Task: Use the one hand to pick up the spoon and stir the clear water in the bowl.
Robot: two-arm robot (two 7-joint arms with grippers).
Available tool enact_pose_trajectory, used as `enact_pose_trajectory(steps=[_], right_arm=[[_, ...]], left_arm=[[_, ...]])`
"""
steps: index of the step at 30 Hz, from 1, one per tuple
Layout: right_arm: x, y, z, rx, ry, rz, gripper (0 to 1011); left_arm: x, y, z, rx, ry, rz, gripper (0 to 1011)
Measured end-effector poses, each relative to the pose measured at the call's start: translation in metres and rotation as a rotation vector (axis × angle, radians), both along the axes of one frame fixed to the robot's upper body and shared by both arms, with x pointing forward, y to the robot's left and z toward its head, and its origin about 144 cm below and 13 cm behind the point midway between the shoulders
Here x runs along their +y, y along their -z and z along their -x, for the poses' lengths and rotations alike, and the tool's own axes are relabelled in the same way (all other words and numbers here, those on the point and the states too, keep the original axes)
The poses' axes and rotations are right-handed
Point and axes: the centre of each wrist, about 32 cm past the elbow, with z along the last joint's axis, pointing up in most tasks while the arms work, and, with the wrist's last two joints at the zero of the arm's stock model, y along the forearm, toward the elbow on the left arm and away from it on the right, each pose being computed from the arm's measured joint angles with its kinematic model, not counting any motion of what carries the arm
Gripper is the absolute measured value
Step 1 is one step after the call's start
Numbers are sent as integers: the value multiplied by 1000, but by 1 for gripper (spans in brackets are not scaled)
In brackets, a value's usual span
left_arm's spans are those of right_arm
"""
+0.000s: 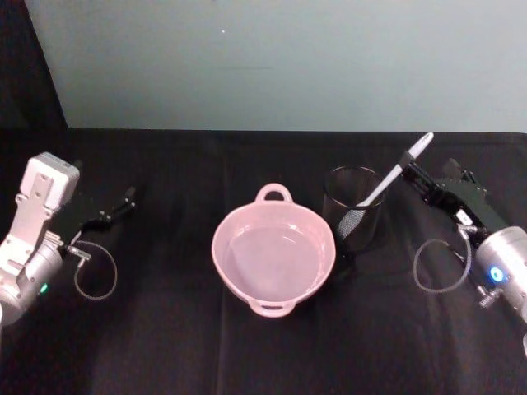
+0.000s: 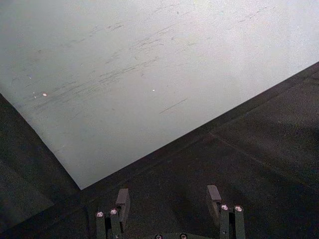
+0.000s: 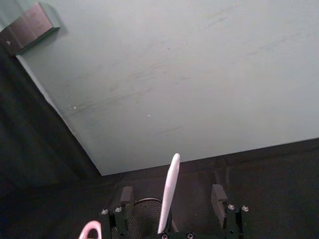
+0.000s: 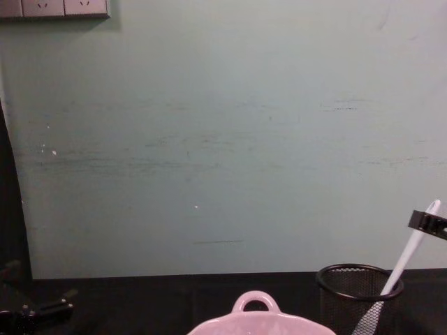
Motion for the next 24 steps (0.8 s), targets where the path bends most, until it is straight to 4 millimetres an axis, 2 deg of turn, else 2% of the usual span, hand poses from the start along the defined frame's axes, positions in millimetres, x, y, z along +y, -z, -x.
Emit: enact_pose_trajectory(steps=[12, 24], right_arm=[[24, 2, -14, 68, 66, -78, 1002], [38, 0, -28, 94, 88, -87, 1002]], left_arm=[[0, 0, 0, 0, 0, 0, 1011], [0, 0, 0, 0, 0, 0, 1011]])
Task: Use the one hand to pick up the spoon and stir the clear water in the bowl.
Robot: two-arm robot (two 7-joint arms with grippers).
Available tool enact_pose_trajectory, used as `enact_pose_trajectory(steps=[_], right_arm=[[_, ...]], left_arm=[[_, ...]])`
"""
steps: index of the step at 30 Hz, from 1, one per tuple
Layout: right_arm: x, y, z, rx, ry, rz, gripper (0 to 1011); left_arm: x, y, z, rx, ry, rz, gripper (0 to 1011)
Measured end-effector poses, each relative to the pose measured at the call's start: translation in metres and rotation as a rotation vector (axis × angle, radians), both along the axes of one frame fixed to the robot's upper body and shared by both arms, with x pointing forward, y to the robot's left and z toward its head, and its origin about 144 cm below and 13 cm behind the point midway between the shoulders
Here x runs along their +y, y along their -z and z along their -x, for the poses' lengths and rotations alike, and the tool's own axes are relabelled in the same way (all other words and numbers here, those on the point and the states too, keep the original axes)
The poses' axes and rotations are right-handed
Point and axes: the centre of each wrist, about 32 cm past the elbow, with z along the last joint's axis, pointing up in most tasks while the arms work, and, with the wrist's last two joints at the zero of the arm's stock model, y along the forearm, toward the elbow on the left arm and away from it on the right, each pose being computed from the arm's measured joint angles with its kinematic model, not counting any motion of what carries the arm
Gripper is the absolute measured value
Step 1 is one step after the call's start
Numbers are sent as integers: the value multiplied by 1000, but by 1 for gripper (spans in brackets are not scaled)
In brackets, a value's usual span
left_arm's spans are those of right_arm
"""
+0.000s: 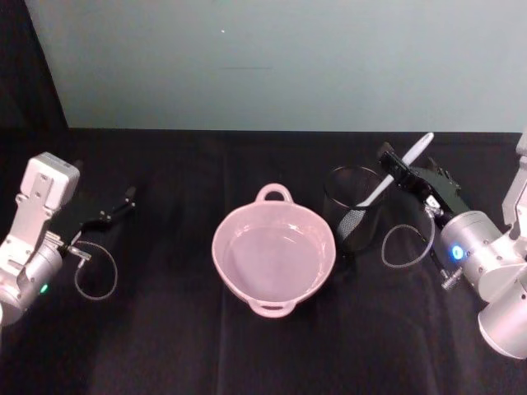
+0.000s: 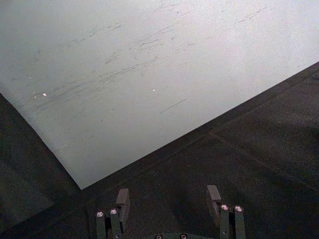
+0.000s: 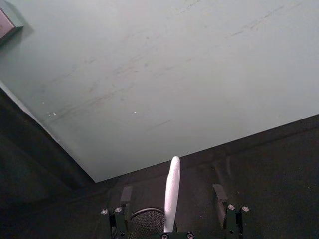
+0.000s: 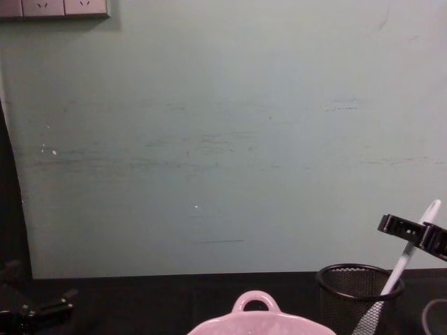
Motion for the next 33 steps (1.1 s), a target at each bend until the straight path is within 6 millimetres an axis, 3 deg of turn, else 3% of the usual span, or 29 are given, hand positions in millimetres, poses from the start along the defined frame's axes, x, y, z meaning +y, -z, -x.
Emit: enact_pose_trajectory(steps=[14, 21, 29, 33], right_arm=[[2, 0, -3, 7, 2, 4, 971], [2, 0, -3, 6, 1, 3, 812], [2, 0, -3, 5, 1, 2, 565], [2, 0, -2, 4, 1, 2, 393]], left_arm=[[0, 0, 0, 0, 0, 0, 1011], [0, 0, 0, 0, 0, 0, 1011], [0, 0, 0, 0, 0, 0, 1011], [0, 0, 0, 0, 0, 0, 1011]])
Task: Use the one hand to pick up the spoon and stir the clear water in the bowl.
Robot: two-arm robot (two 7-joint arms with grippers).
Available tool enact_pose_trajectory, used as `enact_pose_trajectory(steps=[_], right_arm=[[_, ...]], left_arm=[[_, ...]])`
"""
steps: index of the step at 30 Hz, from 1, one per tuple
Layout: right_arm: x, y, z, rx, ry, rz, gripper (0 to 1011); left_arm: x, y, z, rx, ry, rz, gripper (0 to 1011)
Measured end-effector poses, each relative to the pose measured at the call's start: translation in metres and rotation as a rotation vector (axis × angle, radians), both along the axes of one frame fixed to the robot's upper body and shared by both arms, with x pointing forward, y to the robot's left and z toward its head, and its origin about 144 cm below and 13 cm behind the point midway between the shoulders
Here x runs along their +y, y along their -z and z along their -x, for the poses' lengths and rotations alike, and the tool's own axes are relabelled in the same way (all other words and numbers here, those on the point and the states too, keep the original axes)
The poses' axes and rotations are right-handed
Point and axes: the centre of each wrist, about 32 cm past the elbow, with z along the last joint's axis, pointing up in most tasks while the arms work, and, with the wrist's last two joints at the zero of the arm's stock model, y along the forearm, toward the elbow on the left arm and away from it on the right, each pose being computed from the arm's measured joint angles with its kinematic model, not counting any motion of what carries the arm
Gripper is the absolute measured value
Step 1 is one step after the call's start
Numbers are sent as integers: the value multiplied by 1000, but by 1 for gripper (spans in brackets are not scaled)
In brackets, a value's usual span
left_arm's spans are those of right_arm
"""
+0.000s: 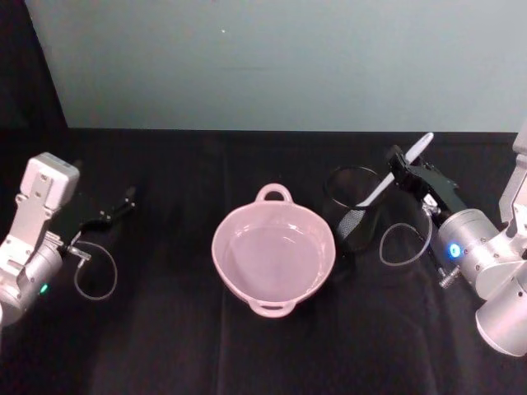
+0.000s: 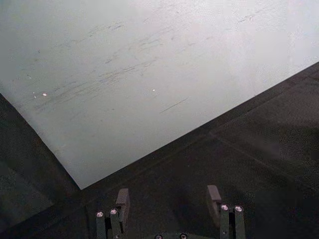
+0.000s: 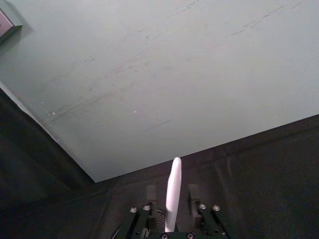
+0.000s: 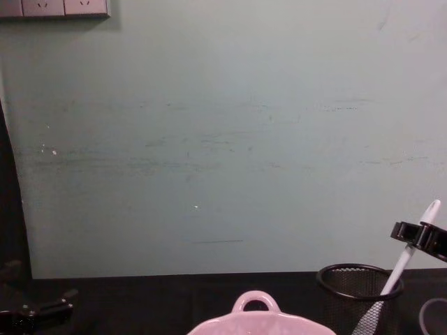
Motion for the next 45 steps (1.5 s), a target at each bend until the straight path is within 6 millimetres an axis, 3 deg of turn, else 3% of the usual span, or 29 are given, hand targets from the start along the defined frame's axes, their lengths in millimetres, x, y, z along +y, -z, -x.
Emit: enact_pose_trajectory(steps=[10, 26, 38, 45], right_arm=[[0, 0, 0, -1, -1, -1, 127], [-1, -3, 5, -51, -47, 26, 120], [-6, -25, 25, -237, -153, 215, 121], [-24, -46, 31, -291, -234, 309, 120]], left_arm=[[0, 0, 0, 0, 0, 0, 1011], [0, 0, 0, 0, 0, 0, 1011], [0, 0, 0, 0, 0, 0, 1011], [0, 0, 0, 0, 0, 0, 1011]])
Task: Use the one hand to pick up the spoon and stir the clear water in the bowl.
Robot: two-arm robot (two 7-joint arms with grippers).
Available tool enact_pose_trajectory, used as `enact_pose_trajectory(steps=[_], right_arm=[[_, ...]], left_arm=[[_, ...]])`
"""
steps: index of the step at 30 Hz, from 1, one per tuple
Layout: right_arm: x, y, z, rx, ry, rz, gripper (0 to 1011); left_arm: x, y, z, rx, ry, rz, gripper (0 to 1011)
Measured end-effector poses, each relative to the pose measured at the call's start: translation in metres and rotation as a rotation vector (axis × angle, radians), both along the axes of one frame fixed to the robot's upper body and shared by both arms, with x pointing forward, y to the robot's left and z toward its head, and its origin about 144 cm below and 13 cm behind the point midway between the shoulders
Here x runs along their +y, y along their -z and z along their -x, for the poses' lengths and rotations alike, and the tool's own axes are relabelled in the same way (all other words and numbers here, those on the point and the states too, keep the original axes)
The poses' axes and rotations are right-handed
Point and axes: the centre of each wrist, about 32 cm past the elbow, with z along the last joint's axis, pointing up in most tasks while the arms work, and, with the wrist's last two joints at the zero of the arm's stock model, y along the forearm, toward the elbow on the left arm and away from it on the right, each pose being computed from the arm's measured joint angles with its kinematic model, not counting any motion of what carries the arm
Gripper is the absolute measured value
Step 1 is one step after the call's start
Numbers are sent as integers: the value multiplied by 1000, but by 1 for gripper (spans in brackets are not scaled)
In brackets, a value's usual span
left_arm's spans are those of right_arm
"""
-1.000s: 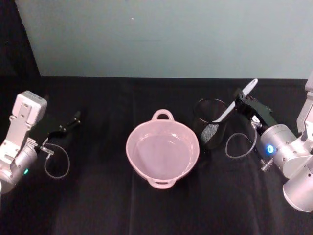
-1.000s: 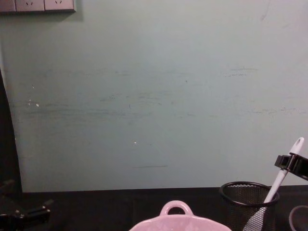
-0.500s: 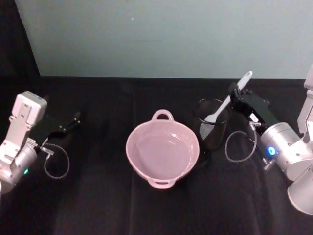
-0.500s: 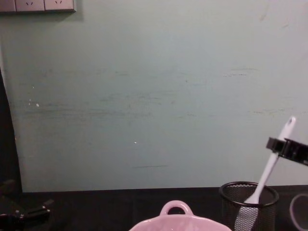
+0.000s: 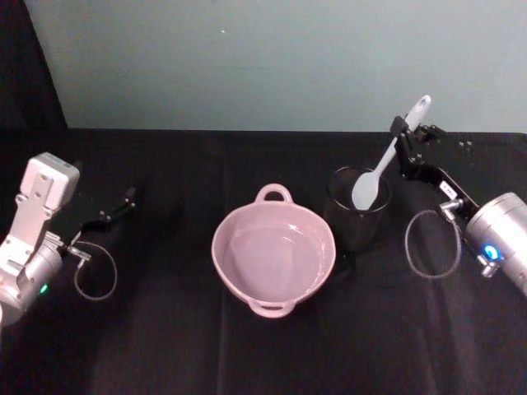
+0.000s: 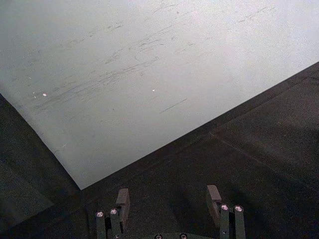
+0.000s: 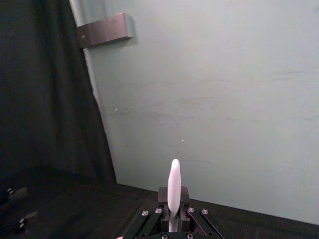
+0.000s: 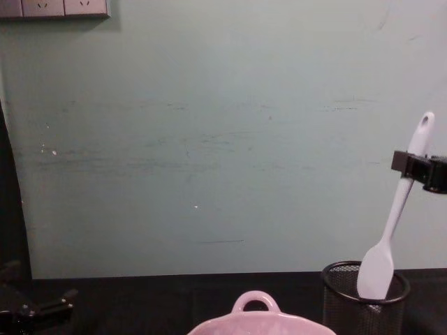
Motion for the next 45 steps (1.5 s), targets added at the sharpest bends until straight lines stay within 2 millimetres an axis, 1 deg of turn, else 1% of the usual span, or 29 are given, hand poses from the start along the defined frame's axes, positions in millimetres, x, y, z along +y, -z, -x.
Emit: enact_pose_trajectory(steps=[4, 9, 13, 16, 18, 19, 22, 27, 31, 34, 35, 38, 39, 45], right_arm=[[-7, -13, -1, -4, -29, 42, 120], [-14, -41, -3, 2, -82, 123, 120], [-15, -57, -4, -5, -121, 165, 120], [-13, -67, -4, -11, -149, 187, 121], [-10, -79, -5, -14, -187, 198, 120], [-10, -79, -5, -14, -187, 198, 120], [-4, -89, -7, -13, -248, 190, 121], [7, -95, -10, -6, -319, 177, 120], [17, -93, -14, 6, -363, 171, 120], [25, -82, -18, 19, -397, 167, 120], [28, -73, -20, 22, -409, 165, 120], [32, -59, -25, 25, -426, 160, 120], [34, -50, -27, 25, -434, 159, 120], [37, -24, -31, 9, -453, 156, 121]], left_arm=[[0, 0, 0, 0, 0, 0, 1011], [0, 0, 0, 0, 0, 0, 1011], [0, 0, 0, 0, 0, 0, 1011], [0, 0, 0, 0, 0, 0, 1011], [0, 0, 0, 0, 0, 0, 1011], [0, 0, 0, 0, 0, 0, 1011], [0, 0, 0, 0, 0, 0, 1011], [0, 0, 0, 0, 0, 0, 1011], [0, 0, 0, 0, 0, 0, 1011], [0, 0, 0, 0, 0, 0, 1011], [0, 0, 0, 0, 0, 0, 1011], [0, 0, 0, 0, 0, 0, 1011], [0, 0, 0, 0, 0, 0, 1011], [0, 0, 0, 0, 0, 0, 1011]])
